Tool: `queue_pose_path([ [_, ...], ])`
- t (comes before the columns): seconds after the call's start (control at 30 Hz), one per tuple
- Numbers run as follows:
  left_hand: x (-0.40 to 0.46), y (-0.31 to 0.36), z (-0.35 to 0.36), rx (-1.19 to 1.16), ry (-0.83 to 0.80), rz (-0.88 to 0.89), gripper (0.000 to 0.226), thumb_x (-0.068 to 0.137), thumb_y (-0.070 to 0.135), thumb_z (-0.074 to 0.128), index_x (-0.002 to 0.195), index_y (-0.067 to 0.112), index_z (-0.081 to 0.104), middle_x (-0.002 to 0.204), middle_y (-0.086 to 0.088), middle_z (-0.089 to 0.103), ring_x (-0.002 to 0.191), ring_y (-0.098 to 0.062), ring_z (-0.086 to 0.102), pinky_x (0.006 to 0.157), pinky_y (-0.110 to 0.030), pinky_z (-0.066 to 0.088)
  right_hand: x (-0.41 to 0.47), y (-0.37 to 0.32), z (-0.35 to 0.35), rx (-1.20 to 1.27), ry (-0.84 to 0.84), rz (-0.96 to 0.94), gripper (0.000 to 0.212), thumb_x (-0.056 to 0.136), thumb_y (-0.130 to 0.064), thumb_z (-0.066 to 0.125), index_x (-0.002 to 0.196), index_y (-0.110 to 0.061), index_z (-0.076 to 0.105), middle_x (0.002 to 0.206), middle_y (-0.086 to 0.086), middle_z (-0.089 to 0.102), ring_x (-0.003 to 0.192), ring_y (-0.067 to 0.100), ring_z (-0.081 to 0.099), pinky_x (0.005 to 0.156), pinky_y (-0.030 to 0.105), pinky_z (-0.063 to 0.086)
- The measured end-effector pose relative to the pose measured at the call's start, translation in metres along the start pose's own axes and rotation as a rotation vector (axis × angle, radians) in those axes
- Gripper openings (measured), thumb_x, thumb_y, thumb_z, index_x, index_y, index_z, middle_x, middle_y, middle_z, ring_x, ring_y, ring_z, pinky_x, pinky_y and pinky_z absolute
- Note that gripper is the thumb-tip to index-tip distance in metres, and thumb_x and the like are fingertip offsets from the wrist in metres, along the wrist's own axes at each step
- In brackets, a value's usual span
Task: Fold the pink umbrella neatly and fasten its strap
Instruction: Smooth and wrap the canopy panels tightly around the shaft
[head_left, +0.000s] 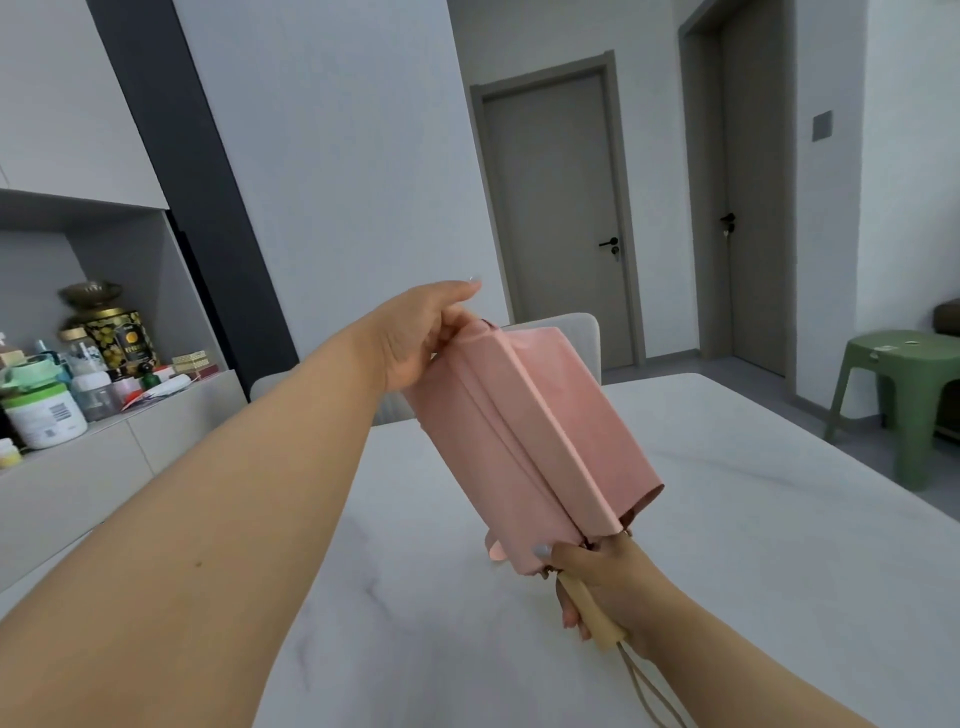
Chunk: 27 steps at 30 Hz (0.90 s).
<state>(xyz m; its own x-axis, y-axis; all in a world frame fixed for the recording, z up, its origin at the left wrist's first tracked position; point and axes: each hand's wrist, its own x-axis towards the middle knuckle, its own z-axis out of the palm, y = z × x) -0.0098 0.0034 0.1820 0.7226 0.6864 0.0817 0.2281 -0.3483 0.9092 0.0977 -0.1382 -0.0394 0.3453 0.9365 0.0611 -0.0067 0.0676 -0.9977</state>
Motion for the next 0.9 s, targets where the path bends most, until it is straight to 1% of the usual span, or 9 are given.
queue_pose_path([
  [0.07,-0.004,0.002,-0.001,0.003,-0.017,0.025,0.052,0.094,0.04,0.051,0.05,0.016,0.063,0.078,-0.001,0.067,0.069,-0.015,0.054,0.065,-0.028,0.038,0.0,0.0,0.0,0.021,0.004,-0.006,0.046,0.071,-0.031,0.07,0.108,-0.006,0.056,0.074,0.039,0.057,0.047,0.029,0.05,0.045,0.031,0.044],
  [0.17,-0.006,0.0,-0.004,-0.031,0.016,0.079,0.041,0.092,0.029,0.057,0.053,0.016,0.055,0.071,0.0,0.061,0.071,-0.015,0.05,0.065,-0.027,0.034,0.0,0.0,0.0,0.062,0.014,0.004,0.046,0.07,-0.03,0.07,0.103,0.0,0.057,0.051,0.017,0.053,0.043,0.027,0.048,0.042,0.029,0.042],
  [0.27,-0.007,-0.006,-0.008,-0.09,0.016,0.156,0.032,0.091,0.014,0.055,0.059,0.013,0.055,0.07,0.002,0.056,0.067,-0.011,0.047,0.061,-0.025,0.031,-0.001,0.0,-0.001,0.098,0.009,0.011,0.048,0.069,-0.031,0.07,0.098,0.005,0.06,0.048,0.017,0.052,0.043,0.027,0.046,0.042,0.028,0.041],
  [0.5,-0.013,-0.016,-0.014,-0.365,-0.012,0.242,0.014,0.079,0.01,0.053,0.066,0.015,0.052,0.063,0.002,0.059,0.065,-0.013,0.052,0.065,-0.028,0.034,-0.003,-0.003,-0.003,0.152,-0.028,0.005,0.046,0.07,-0.029,0.069,0.096,0.008,0.06,0.047,0.017,0.051,0.04,0.025,0.045,0.04,0.027,0.04],
  [0.6,-0.015,-0.014,-0.013,-0.284,0.028,0.255,0.018,0.076,0.013,0.057,0.059,0.019,0.054,0.062,0.002,0.057,0.061,-0.011,0.054,0.064,-0.027,0.035,-0.003,-0.002,-0.002,0.137,-0.03,-0.002,0.043,0.071,-0.03,0.069,0.097,0.003,0.06,0.047,0.017,0.052,0.04,0.025,0.046,0.042,0.028,0.041],
  [0.73,-0.016,-0.011,-0.011,-0.279,0.068,0.3,0.017,0.077,0.002,0.064,0.078,0.017,0.055,0.067,0.001,0.055,0.062,-0.01,0.062,0.066,-0.023,0.04,-0.002,-0.001,-0.001,0.116,-0.011,-0.003,0.047,0.07,-0.029,0.069,0.104,0.002,0.057,0.048,0.015,0.052,0.041,0.025,0.047,0.041,0.027,0.042],
  [0.8,-0.015,-0.01,-0.011,-0.256,0.113,0.277,0.018,0.073,0.01,0.063,0.089,0.016,0.059,0.066,0.0,0.062,0.07,-0.012,0.062,0.075,-0.027,0.041,-0.001,-0.001,-0.001,0.11,-0.003,-0.011,0.044,0.071,-0.029,0.069,0.102,0.0,0.058,0.048,0.017,0.053,0.042,0.026,0.047,0.042,0.028,0.042],
  [0.87,-0.014,-0.007,-0.008,-0.053,0.196,0.231,0.024,0.077,0.028,0.067,0.096,0.017,0.06,0.075,-0.001,0.065,0.083,-0.012,0.061,0.083,-0.029,0.038,-0.001,0.0,0.0,0.089,0.01,-0.024,0.042,0.071,-0.03,0.069,0.1,-0.002,0.059,0.05,0.019,0.052,0.043,0.026,0.048,0.043,0.029,0.043],
  [0.9,-0.014,-0.006,-0.004,0.047,0.233,0.207,0.027,0.081,0.035,0.067,0.099,0.016,0.06,0.083,-0.001,0.065,0.087,-0.011,0.06,0.081,-0.026,0.037,-0.001,0.0,0.0,0.074,0.02,-0.029,0.042,0.071,-0.031,0.068,0.1,-0.002,0.058,0.051,0.019,0.052,0.043,0.026,0.049,0.044,0.03,0.044],
])
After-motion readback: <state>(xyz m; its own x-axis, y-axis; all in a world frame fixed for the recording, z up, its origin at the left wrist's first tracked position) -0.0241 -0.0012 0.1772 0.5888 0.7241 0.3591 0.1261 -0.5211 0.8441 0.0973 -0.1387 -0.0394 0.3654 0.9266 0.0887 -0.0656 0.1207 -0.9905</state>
